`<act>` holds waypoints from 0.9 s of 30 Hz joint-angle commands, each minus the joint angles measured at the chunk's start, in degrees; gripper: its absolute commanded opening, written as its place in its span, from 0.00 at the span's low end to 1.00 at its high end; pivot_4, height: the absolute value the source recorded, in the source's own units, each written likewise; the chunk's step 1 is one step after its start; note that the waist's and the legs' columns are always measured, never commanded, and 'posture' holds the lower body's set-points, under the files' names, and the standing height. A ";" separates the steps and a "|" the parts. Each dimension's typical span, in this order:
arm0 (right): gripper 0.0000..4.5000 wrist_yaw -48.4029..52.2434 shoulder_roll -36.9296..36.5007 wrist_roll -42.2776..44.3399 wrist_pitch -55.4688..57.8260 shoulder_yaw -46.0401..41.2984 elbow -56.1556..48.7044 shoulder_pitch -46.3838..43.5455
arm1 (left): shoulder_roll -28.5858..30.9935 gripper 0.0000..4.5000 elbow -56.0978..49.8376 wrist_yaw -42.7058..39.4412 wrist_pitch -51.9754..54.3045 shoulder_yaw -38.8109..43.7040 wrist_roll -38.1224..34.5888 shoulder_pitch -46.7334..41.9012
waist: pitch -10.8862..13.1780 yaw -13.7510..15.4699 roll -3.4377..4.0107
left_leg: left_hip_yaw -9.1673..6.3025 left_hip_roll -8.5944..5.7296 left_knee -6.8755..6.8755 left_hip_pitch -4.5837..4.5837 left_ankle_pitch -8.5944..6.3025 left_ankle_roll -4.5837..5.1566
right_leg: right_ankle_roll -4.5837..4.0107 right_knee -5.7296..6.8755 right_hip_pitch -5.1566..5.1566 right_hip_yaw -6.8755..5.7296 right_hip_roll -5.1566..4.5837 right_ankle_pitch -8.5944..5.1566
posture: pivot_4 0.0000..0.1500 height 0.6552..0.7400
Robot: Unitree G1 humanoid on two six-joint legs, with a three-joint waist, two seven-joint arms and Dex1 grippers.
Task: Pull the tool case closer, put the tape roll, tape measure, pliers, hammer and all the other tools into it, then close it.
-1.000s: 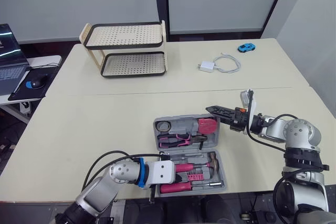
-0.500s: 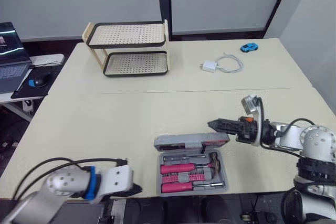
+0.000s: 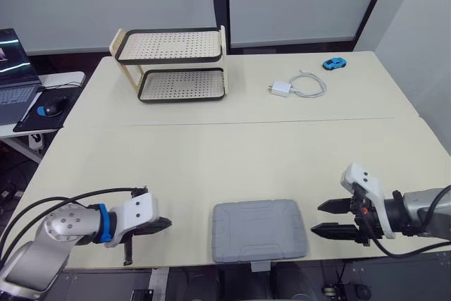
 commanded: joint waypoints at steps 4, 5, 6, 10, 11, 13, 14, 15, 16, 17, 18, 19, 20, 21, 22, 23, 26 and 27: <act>0.29 4.77 -4.88 -21.21 -22.39 8.44 1.63 3.29 | -2.02 0.00 -4.30 3.17 5.48 -5.03 2.89 -2.98 | 0.04 0.07 -0.06 | 0.00 0.01 0.00 0.01 0.00 -0.01 | 0.00 0.03 0.00 0.00 0.00 0.00 | 1.00 1.00; 0.22 4.56 -4.54 -23.48 -24.11 9.98 1.81 3.42 | -2.41 0.00 -4.69 3.67 6.67 -6.02 3.40 -3.65 | 0.05 0.08 -0.08 | -0.02 0.02 0.01 0.01 0.00 -0.01 | -0.01 0.02 0.01 -0.02 0.02 0.00 | 1.00 1.00; 0.13 4.42 -3.98 -25.01 -24.97 11.21 1.74 3.46 | -2.75 0.00 -5.13 4.03 7.99 -6.89 3.69 -4.28 | 0.05 0.10 -0.08 | -0.02 0.02 0.01 0.01 0.00 -0.01 | -0.01 0.02 0.02 -0.01 0.02 0.00 | 1.00 1.00; 0.01 3.45 -1.41 -29.58 -25.75 15.30 0.41 2.98 | -4.65 0.00 -6.69 5.53 12.59 -11.03 5.29 -7.13 | 0.08 0.15 -0.15 | -0.03 0.00 0.04 0.00 0.00 -0.01 | -0.01 0.02 0.04 0.00 0.01 0.01 | 1.00 1.00; 0.01 3.15 -0.61 -30.11 -25.28 15.93 -0.03 2.79 | -5.33 0.00 -7.24 5.94 13.79 -12.14 5.53 -7.79 | 0.08 0.16 -0.15 | -0.04 0.00 0.04 0.00 0.00 -0.01 | -0.01 0.02 0.04 0.01 0.01 0.00 | 1.00 1.00; 0.01 2.73 1.02 -30.65 -23.98 16.98 -0.92 2.42 | -6.59 0.00 -8.55 6.52 15.61 -14.30 6.01 -8.70 | 0.08 0.18 -0.15 | -0.04 -0.01 0.04 0.01 0.00 -0.01 | -0.01 0.02 0.04 0.02 0.01 0.01 | 1.00 1.00; 0.01 2.60 1.61 -30.97 -23.45 17.38 -1.28 2.28 | -7.09 0.00 -9.14 6.85 16.41 -15.03 6.16 -8.94 | 0.08 0.17 -0.15 | -0.04 -0.01 0.04 0.01 0.00 -0.01 | -0.01 0.02 0.04 0.02 0.01 0.01 | 1.00 1.00; 0.01 2.57 2.08 -31.45 -23.05 17.78 -1.55 2.23 | -7.54 0.00 -9.64 7.26 17.14 -15.73 6.42 -9.17 | 0.08 0.14 -0.15 | -0.04 -0.01 0.04 0.01 0.00 -0.01 | -0.01 0.02 0.04 0.03 0.02 0.01 | 1.00 1.00; 0.01 2.53 2.44 -32.03 -22.78 18.28 -1.75 2.20 | -8.05 0.00 -10.10 7.68 17.90 -16.50 6.73 -9.41 | 0.08 0.14 -0.15 | -0.04 -0.01 0.04 0.01 0.01 -0.01 | -0.01 0.03 0.03 0.03 0.02 0.01 | 1.00 1.00; 0.01 2.46 2.83 -32.43 -22.51 18.70 -1.87 2.17 | -8.49 0.00 -10.41 8.05 18.51 -17.31 7.09 -9.62 | 0.08 0.19 -0.15 | -0.05 -0.01 0.04 0.02 0.01 -0.01 | -0.01 0.03 0.04 0.03 0.02 0.01 | 1.00 1.00; 0.01 2.34 3.27 -32.69 -22.17 19.11 -1.97 2.06 | -8.96 0.00 -10.63 8.55 18.93 -18.02 7.44 -9.85 | 0.08 0.25 -0.15 | -0.06 -0.01 0.04 0.01 0.01 -0.01 | -0.01 0.03 0.04 0.02 0.02 0.01 | 1.00 1.00; 0.01 2.19 3.88 -32.78 -21.69 19.46 -2.16 2.02 | -9.57 0.00 -10.74 9.00 19.41 -18.71 7.69 -10.20 | 0.08 0.28 -0.15 | -0.07 -0.01 0.05 0.01 0.01 -0.01 | -0.01 0.03 0.05 0.01 0.02 0.01 | 1.00 1.00; 0.01 2.07 4.52 -32.89 -21.23 19.77 -2.37 2.02 | -10.27 0.00 -10.75 9.45 19.89 -19.25 7.74 -10.61 | 0.08 0.31 -0.15 | -0.07 -0.02 0.05 0.01 0.01 -0.02 | -0.01 0.03 0.05 0.01 0.02 0.01 | 1.00 1.00; 0.01 2.08 4.98 -33.06 -20.87 20.02 -2.62 2.07 | -10.81 0.00 -10.69 9.82 20.33 -19.67 7.75 -11.01 | 0.08 0.33 -0.16 | -0.07 -0.02 0.06 0.01 0.01 -0.02 | -0.01 0.04 0.06 0.02 0.01 0.01 | 1.00 1.00; 0.01 2.11 5.32 -33.22 -20.51 20.20 -2.94 2.10 | -11.16 0.00 -10.55 9.99 20.62 -20.01 7.86 -11.40 | 0.08 0.35 -0.16 | -0.08 -0.02 0.07 0.01 0.01 -0.01 | -0.02 0.04 0.06 0.01 0.02 0.01 | 1.00 1.00; 0.01 2.07 5.70 -33.18 -20.17 20.20 -3.20 2.11 | -11.32 0.00 -10.39 10.06 20.71 -20.21 8.00 -11.69 | 0.08 0.37 -0.16 | -0.08 -0.02 0.08 0.02 0.01 -0.02 | -0.02 0.04 0.06 0.01 0.02 0.01 | 1.00 1.00; 0.01 2.24 6.28 -33.03 -19.29 20.22 -3.94 2.25 | -11.79 0.00 -9.74 10.28 20.67 -20.79 8.30 -12.59 | 0.08 0.36 -0.16 | -0.08 -0.02 0.07 0.02 0.01 -0.02 | -0.02 0.05 0.06 0.01 0.02 0.01 | 1.00 1.00; 0.01 2.34 6.38 -33.11 -19.16 20.22 -3.97 2.24 | -12.02 0.00 -9.49 10.34 20.66 -20.95 8.36 -12.90 | 0.08 0.37 -0.16 | -0.08 -0.02 0.07 0.02 0.01 -0.02 | -0.02 0.05 0.06 0.01 0.02 0.01 | 1.00 1.00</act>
